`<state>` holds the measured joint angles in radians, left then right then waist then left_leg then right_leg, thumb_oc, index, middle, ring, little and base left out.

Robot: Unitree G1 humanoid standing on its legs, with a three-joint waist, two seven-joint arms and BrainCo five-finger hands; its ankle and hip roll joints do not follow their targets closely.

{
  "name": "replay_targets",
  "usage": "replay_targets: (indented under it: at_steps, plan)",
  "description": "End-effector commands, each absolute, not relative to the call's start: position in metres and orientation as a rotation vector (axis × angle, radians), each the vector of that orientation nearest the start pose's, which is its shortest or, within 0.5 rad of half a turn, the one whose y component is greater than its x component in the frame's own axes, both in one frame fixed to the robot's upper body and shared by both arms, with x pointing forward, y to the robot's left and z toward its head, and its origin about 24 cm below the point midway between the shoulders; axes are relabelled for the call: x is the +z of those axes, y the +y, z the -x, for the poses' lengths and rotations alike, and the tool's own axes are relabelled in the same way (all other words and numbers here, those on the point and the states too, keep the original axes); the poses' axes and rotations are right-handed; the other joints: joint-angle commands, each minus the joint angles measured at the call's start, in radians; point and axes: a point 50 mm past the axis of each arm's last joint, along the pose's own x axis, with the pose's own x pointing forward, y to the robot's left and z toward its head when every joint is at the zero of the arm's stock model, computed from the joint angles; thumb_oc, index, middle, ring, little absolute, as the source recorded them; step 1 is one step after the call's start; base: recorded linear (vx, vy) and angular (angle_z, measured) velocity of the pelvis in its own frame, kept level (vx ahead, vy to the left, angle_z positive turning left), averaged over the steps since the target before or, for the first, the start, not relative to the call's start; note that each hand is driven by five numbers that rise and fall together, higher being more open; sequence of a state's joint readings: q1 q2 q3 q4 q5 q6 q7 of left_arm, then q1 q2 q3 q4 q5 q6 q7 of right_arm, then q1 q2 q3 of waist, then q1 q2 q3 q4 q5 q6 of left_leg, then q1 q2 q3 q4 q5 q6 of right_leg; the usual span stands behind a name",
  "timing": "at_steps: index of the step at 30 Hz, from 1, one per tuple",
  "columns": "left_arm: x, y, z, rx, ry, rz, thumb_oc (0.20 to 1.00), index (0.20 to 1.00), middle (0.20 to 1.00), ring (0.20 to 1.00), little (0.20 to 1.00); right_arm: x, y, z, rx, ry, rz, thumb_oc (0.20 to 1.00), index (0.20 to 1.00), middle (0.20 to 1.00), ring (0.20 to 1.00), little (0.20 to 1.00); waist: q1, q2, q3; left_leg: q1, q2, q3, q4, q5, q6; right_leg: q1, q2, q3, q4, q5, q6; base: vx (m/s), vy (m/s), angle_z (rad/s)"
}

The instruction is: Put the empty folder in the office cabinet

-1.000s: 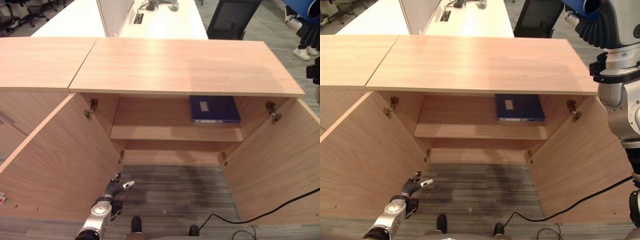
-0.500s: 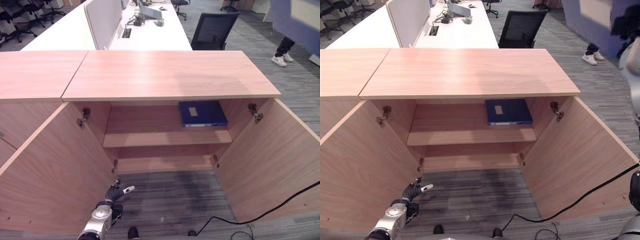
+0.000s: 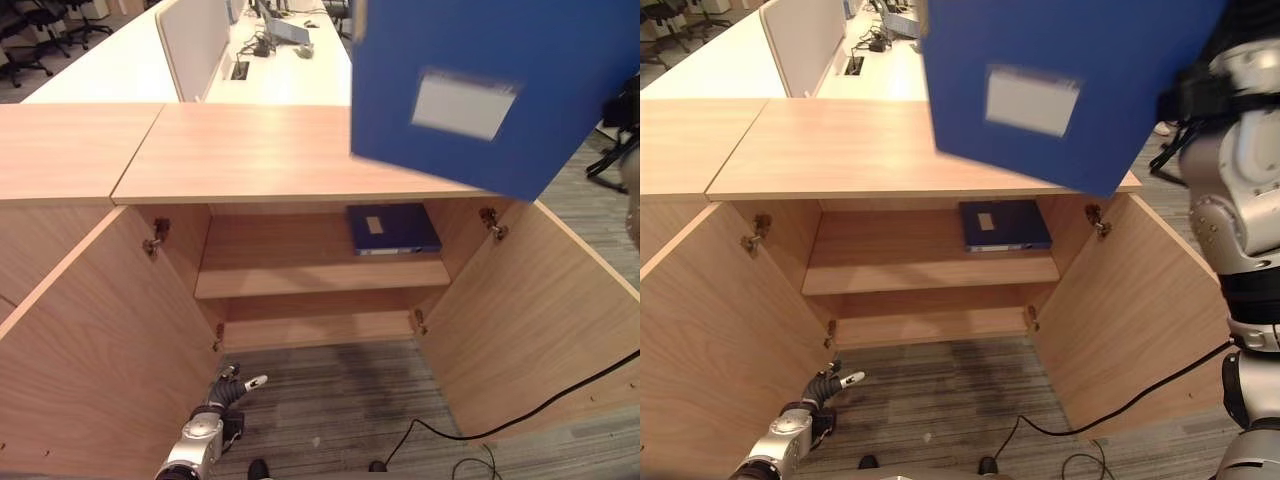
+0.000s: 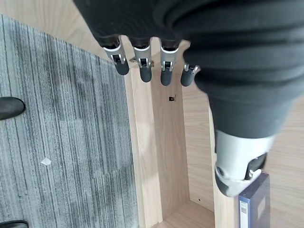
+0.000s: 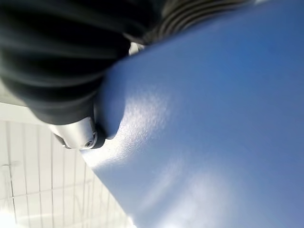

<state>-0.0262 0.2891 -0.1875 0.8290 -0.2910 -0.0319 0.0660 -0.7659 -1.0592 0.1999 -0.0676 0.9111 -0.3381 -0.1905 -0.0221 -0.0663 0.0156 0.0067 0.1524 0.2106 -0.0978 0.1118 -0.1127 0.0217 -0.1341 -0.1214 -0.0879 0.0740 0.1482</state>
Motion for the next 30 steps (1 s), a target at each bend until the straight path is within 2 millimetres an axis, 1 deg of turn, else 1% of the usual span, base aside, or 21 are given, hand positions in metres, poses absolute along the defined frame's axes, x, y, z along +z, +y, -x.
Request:
replay_targets:
  at_steps: [1,3,5,9,10,11,16,18,19,20,21,22,23,24,25,26,27,30]
  plan:
    - [-0.097,0.236,-0.202,0.124,0.694,-0.131,1.0,1.0,1.0,1.0,1.0,0.375,-0.218,-0.258,0.317,-1.065,0.012,0.2,0.2,0.2,0.2,0.2,0.018,-0.023,-0.003,0.063,0.011,0.014,0.011,-0.116,-0.069,0.025,-0.025,-0.005,0.026,-0.045,0.082,0.0,0.0,0.0]
    - [-0.096,0.235,-0.203,0.114,0.686,-0.13,1.0,1.0,1.0,1.0,1.0,0.368,-0.215,-0.26,0.368,-1.019,0.023,0.2,0.2,0.2,0.2,0.2,0.02,-0.021,-0.003,0.062,0.009,0.013,0.011,-0.114,-0.071,0.026,-0.026,-0.008,0.027,-0.045,0.082,0.0,0.0,0.0]
    - [-0.095,0.235,-0.204,0.102,0.673,-0.126,1.0,1.0,1.0,1.0,1.0,0.356,-0.21,-0.264,0.445,-0.944,0.044,0.2,0.2,0.2,0.2,0.2,0.025,-0.02,0.0,0.061,0.01,0.01,0.011,-0.111,-0.072,0.027,-0.027,-0.011,0.029,-0.045,0.083,0.0,0.0,0.0]
    - [-0.092,0.233,-0.207,0.089,0.647,-0.119,1.0,1.0,1.0,1.0,1.0,0.344,-0.209,-0.267,0.496,-0.879,0.08,0.2,0.2,0.2,0.2,0.2,0.029,-0.018,0.004,0.058,0.01,0.005,0.011,-0.107,-0.073,0.026,-0.029,-0.016,0.03,-0.046,0.083,0.0,0.0,0.0]
    - [-0.092,0.233,-0.207,0.088,0.647,-0.12,1.0,1.0,1.0,1.0,1.0,0.344,-0.209,-0.267,0.496,-0.879,0.08,0.2,0.2,0.2,0.2,0.2,0.029,-0.019,0.004,0.058,0.01,0.005,0.011,-0.107,-0.073,0.026,-0.029,-0.016,0.03,-0.046,0.083,0.0,0.0,0.0]
    - [-0.09,0.232,-0.209,0.085,0.635,-0.113,1.0,1.0,1.0,1.0,1.0,0.333,-0.207,-0.269,0.524,-0.828,0.094,0.2,0.2,0.2,0.2,0.2,0.032,-0.016,0.008,0.054,0.01,0.002,0.011,-0.103,-0.074,0.024,-0.029,-0.019,0.031,-0.047,0.083,0.0,0.0,0.0]
    - [-0.083,0.23,-0.216,0.077,0.585,-0.098,1.0,1.0,1.0,1.0,1.0,0.3,-0.206,-0.274,0.551,-0.71,0.084,0.2,0.2,0.2,0.2,0.2,0.037,-0.012,0.019,0.045,0.011,-0.009,0.011,-0.097,-0.073,0.019,-0.03,-0.027,0.036,-0.048,0.082,0.0,-0.008,0.06]
    - [-0.074,0.227,-0.224,0.067,0.532,-0.094,1.0,1.0,1.0,1.0,1.0,0.274,-0.203,-0.277,0.571,-0.629,0.066,0.2,0.2,0.2,0.2,0.2,0.04,-0.004,0.029,0.04,0.011,-0.017,0.011,-0.093,-0.072,0.017,-0.031,-0.032,0.039,-0.049,0.081,-0.01,-0.015,0.12]
    - [-0.074,0.227,-0.224,0.066,0.532,-0.095,1.0,1.0,1.0,1.0,1.0,0.274,-0.203,-0.277,0.57,-0.628,0.066,0.2,0.2,0.2,0.2,0.2,0.041,-0.005,0.029,0.04,0.011,-0.017,0.011,-0.093,-0.072,0.017,-0.031,-0.033,0.039,-0.049,0.081,-0.01,-0.008,0.09]
    - [-0.064,0.226,-0.231,0.056,0.479,-0.081,1.0,1.0,1.0,1.0,1.0,0.263,-0.205,-0.279,0.553,-0.595,0.08,0.2,0.2,0.2,0.2,0.2,0.042,0.0,0.035,0.038,0.012,-0.021,0.011,-0.09,-0.072,0.016,-0.033,-0.035,0.04,-0.048,0.08,0.0,-0.007,0.06]
    - [-0.059,0.225,-0.234,0.049,0.454,-0.072,1.0,1.0,1.0,1.0,1.0,0.259,-0.206,-0.279,0.545,-0.583,0.092,0.2,0.2,0.2,0.2,0.2,0.043,0.002,0.038,0.037,0.011,-0.023,0.011,-0.089,-0.071,0.016,-0.033,-0.037,0.04,-0.049,0.08,0.0,0.0,0.0]
    - [-0.048,0.223,-0.24,0.033,0.394,-0.055,1.0,1.0,1.0,1.0,1.0,0.25,-0.208,-0.282,0.515,-0.56,0.115,0.2,0.2,0.2,0.2,0.2,0.045,0.007,0.044,0.034,0.011,-0.027,0.011,-0.088,-0.07,0.015,-0.032,-0.038,0.04,-0.05,0.079,0.0,0.0,0.0]
    - [-0.048,0.223,-0.24,0.032,0.395,-0.056,1.0,1.0,1.0,1.0,1.0,0.25,-0.208,-0.282,0.515,-0.56,0.115,0.2,0.2,0.2,0.2,0.2,0.045,0.006,0.044,0.034,0.011,-0.027,0.011,-0.088,-0.07,0.015,-0.032,-0.038,0.04,-0.05,0.079,0.0,0.0,0.0]
    - [-0.034,0.222,-0.247,0.0,0.327,-0.036,1.0,1.0,1.0,1.0,1.0,0.241,-0.21,-0.283,0.49,-0.543,0.124,0.2,0.2,0.2,0.2,0.2,0.049,0.01,0.049,0.032,0.011,-0.032,0.011,-0.087,-0.068,0.015,-0.032,-0.042,0.042,-0.051,0.079,0.0,0.0,0.0]
    - [-0.025,0.222,-0.249,-0.021,0.288,-0.035,1.0,1.0,1.0,1.0,1.0,0.236,-0.211,-0.284,0.478,-0.533,0.126,0.2,0.2,0.2,0.2,0.2,0.051,0.013,0.052,0.031,0.01,-0.034,0.011,-0.087,-0.067,0.014,-0.033,-0.044,0.043,-0.052,0.079,0.0,0.0,0.0]
    - [-0.025,0.222,-0.249,-0.021,0.288,-0.035,1.0,1.0,1.0,1.0,1.0,0.236,-0.211,-0.284,0.477,-0.533,0.126,0.2,0.2,0.2,0.2,0.2,0.051,0.013,0.052,0.031,0.01,-0.034,0.011,-0.087,-0.067,0.015,-0.033,-0.044,0.043,-0.052,0.079,0.0,0.0,0.0]
    - [-0.012,0.224,-0.252,-0.059,0.237,-0.044,1.0,1.0,1.0,1.0,1.0,0.223,-0.214,-0.286,0.451,-0.503,0.134,0.2,0.2,0.2,0.2,0.2,0.054,0.019,0.056,0.03,0.011,-0.037,0.011,-0.086,-0.067,0.015,-0.034,-0.045,0.042,-0.052,0.079,0.0,-0.014,0.03]
    - [0.005,0.223,-0.257,-0.132,0.179,-0.017,1.0,1.0,1.0,1.0,1.0,0.205,-0.215,-0.29,0.41,-0.46,0.132,0.2,0.2,0.2,0.2,0.2,0.058,0.027,0.062,0.028,0.012,-0.042,0.011,-0.085,-0.065,0.017,-0.033,-0.047,0.041,-0.054,0.079,0.0,-0.024,0.04]
